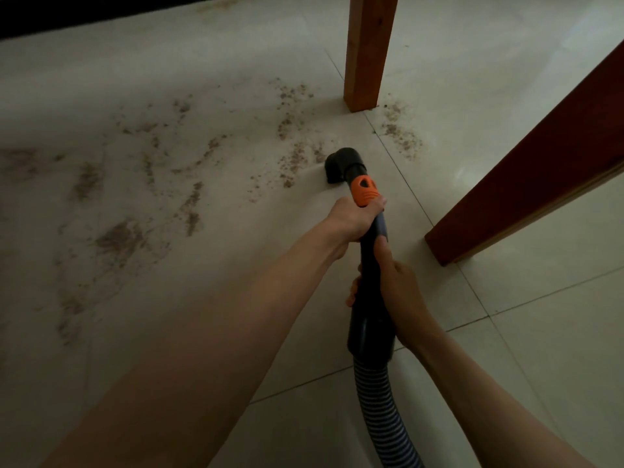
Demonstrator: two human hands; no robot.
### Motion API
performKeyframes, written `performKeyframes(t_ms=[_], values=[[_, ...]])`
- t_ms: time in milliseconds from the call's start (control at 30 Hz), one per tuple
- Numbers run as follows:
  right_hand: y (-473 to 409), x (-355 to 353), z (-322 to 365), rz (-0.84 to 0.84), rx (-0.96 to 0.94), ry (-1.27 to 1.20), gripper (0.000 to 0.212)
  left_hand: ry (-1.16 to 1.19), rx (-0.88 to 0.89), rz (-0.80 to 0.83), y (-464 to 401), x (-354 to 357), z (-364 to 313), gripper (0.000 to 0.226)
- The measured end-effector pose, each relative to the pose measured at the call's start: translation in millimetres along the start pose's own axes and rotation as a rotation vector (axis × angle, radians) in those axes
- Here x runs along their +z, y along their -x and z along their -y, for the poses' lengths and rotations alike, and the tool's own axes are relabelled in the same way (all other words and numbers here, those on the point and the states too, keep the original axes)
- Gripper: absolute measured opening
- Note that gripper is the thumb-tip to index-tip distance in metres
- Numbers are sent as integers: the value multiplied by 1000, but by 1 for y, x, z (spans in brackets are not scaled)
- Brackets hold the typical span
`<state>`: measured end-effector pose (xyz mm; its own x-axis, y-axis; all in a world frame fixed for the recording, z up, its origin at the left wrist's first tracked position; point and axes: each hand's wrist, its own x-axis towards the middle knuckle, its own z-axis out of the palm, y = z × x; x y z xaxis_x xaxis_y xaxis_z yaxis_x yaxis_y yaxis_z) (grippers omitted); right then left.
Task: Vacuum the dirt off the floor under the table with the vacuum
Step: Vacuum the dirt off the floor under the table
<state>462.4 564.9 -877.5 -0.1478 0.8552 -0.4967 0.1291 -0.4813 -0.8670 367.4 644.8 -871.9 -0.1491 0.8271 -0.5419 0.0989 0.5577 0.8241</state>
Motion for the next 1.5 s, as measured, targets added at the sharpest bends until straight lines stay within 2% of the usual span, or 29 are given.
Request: performKeyframes(t_ms=[133, 200, 267, 367, 433, 533, 633, 800, 1033, 1133, 1500], values=[[-7, -6, 0, -109, -67, 251, 46, 37, -17, 9, -5, 4, -7, 44], [-11, -9, -1, -191, -114, 412, 50, 51, -6, 15, -8, 8, -11, 44], [-13, -10, -1, -272, -153, 477, 56, 31, 7, 4, -9, 13, -14, 44], [-16, -12, -2, -259, -181, 502, 56, -7, 19, -11, -12, 17, -16, 46], [-15, -13, 0, -227, -166, 468, 48, -64, 34, -7, -13, 20, -16, 46], [-12, -14, 5, -199, -97, 286, 40, -157, 76, 23, -14, 24, -16, 43], [-13, -12, 13, -204, 3, 101, 37, -118, 63, 84, -16, 26, -19, 42], [-21, -5, 22, -208, 66, -2, 40, -34, 54, 98, -21, 22, -23, 40], [-27, -10, 32, -92, 32, 158, 38, 82, 44, 36, -22, 7, -22, 36], [-25, -7, 37, -64, 37, 174, 36, 80, 20, 8, -19, 2, -23, 44], [-12, -12, 52, 25, 85, 266, 43, 111, -36, -55, -4, -7, -23, 46]])
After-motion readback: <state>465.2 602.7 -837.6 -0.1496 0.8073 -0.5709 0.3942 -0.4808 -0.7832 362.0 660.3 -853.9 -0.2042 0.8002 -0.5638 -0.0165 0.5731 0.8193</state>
